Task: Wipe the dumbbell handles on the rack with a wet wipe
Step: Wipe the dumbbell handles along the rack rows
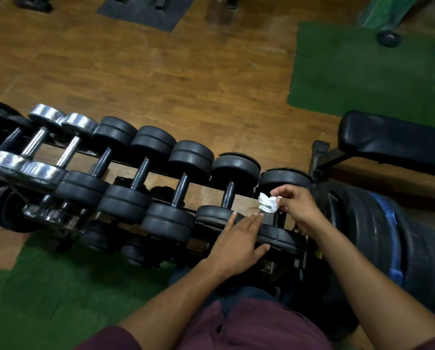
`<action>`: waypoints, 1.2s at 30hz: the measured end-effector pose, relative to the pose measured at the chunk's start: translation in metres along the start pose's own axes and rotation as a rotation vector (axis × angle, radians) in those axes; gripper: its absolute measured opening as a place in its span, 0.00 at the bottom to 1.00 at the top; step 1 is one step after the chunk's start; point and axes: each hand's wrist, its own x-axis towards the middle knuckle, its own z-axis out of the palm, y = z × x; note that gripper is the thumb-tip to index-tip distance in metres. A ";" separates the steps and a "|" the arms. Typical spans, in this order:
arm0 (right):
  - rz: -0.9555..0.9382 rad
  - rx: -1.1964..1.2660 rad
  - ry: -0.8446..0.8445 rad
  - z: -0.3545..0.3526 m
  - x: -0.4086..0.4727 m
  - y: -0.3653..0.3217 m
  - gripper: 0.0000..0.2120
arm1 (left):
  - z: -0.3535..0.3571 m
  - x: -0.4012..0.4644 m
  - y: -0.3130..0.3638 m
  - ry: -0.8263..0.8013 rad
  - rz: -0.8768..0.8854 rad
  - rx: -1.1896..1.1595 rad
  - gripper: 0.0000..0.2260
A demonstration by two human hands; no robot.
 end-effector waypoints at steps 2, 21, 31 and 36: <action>-0.069 -0.253 0.017 -0.014 -0.003 0.008 0.14 | 0.006 0.000 0.001 -0.032 0.040 0.036 0.34; -0.383 -1.072 -0.007 -0.031 -0.015 0.025 0.16 | 0.007 0.001 -0.004 -0.050 0.086 0.068 0.32; -0.464 -1.184 -0.285 -0.035 -0.010 0.018 0.14 | 0.007 0.001 -0.003 -0.051 0.084 0.081 0.33; -0.377 -1.092 0.015 -0.029 -0.008 0.030 0.20 | 0.006 0.001 -0.003 -0.057 0.088 0.083 0.33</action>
